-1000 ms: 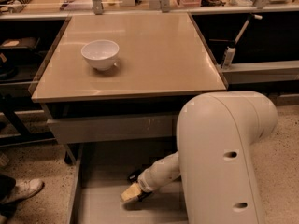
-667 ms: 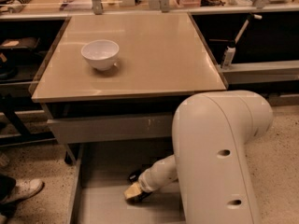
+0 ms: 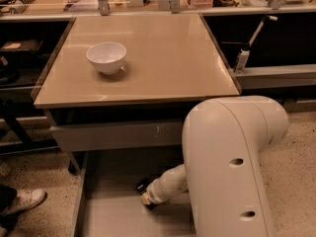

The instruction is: Pick rxbar chocolate from middle drawer and place on counter

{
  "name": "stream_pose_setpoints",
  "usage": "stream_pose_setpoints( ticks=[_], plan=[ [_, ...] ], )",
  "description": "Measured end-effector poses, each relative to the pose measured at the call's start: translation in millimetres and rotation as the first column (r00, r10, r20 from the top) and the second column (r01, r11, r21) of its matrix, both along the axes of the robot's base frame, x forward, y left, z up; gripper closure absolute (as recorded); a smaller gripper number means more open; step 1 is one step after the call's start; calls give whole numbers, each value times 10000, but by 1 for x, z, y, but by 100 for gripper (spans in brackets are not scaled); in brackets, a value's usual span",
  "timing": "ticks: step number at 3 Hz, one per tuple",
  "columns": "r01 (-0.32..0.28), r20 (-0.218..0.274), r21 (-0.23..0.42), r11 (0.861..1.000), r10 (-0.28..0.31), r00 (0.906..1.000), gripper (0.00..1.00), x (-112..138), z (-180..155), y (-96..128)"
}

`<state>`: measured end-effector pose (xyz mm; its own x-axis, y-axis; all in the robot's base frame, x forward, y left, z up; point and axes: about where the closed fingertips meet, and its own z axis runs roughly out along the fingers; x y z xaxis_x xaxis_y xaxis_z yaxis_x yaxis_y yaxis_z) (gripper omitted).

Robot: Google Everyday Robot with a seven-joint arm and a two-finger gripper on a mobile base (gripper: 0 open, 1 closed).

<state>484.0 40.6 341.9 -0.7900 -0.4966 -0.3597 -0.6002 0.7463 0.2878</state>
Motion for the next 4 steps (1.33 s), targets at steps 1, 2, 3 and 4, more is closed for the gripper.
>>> stream_pose_setpoints(
  ticks=[1, 2, 3, 4],
  plan=[
    [0, 0, 0, 10000, 0, 10000, 89, 0, 0, 0],
    [-1, -1, 0, 10000, 1, 10000, 100, 0, 0, 0],
    [-1, -1, 0, 10000, 1, 10000, 100, 0, 0, 0],
    [-1, -1, 0, 10000, 1, 10000, 100, 0, 8, 0]
  ],
)
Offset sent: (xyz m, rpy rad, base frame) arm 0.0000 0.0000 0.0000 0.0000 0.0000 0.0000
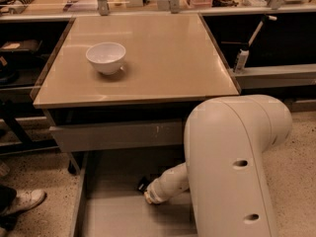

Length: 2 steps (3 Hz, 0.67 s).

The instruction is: Pick rxbar chocolate from middle drawer and place on counter

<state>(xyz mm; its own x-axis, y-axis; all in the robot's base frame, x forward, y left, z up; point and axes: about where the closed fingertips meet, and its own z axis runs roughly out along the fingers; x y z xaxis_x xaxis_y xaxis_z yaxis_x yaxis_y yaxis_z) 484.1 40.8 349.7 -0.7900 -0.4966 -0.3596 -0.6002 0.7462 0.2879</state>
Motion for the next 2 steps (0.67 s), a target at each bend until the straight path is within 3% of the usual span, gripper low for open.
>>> stream_pose_setpoints(
  ticks=[2],
  plan=[
    [1, 1, 1, 10000, -1, 10000, 100, 0, 8, 0]
  ],
)
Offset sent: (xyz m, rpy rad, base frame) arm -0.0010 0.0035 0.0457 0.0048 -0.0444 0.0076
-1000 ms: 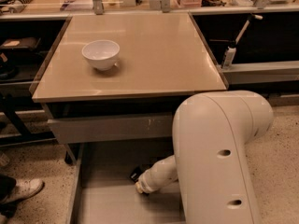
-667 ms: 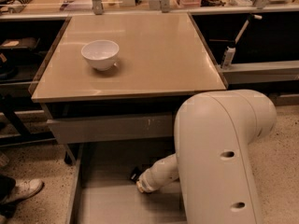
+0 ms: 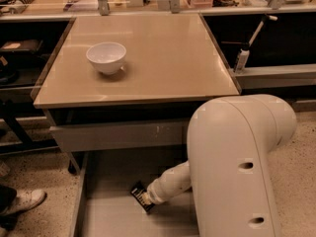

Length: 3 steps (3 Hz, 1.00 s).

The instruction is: Pick rxbar chocolate from middle drawer and place on counter

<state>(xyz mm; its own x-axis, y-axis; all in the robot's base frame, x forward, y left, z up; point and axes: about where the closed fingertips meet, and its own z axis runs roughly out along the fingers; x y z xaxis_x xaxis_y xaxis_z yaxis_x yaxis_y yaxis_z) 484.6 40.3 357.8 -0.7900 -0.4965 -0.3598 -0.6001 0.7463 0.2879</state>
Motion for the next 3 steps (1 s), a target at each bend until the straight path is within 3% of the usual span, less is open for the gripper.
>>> stream_pose_setpoints(
  ticks=[3],
  plan=[
    [117, 179, 253, 9996, -121, 9998, 100, -2, 31, 2]
  ],
)
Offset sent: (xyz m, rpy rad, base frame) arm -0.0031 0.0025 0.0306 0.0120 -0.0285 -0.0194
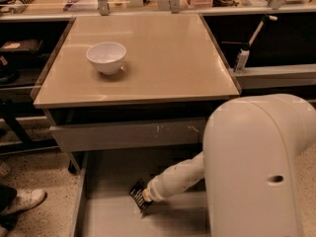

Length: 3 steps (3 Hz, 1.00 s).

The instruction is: Pick rxbar chocolate from middle drawer and place on counter

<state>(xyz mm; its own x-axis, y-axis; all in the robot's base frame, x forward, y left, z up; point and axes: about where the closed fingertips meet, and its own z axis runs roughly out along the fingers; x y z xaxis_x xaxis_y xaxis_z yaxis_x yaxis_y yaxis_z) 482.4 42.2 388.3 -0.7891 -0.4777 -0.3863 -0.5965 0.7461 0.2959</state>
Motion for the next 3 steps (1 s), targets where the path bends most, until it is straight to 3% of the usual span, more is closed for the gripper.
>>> stream_pose_setpoints(
  ticks=[1, 2, 3],
  plan=[
    [94, -141, 303, 9995, -90, 9999, 100, -1, 28, -9],
    [599, -368, 532, 9968, -580, 9976, 100, -6, 67, -32],
    [812, -211, 542, 9952, -802, 9966, 100, -9, 112, -53]
  ],
)
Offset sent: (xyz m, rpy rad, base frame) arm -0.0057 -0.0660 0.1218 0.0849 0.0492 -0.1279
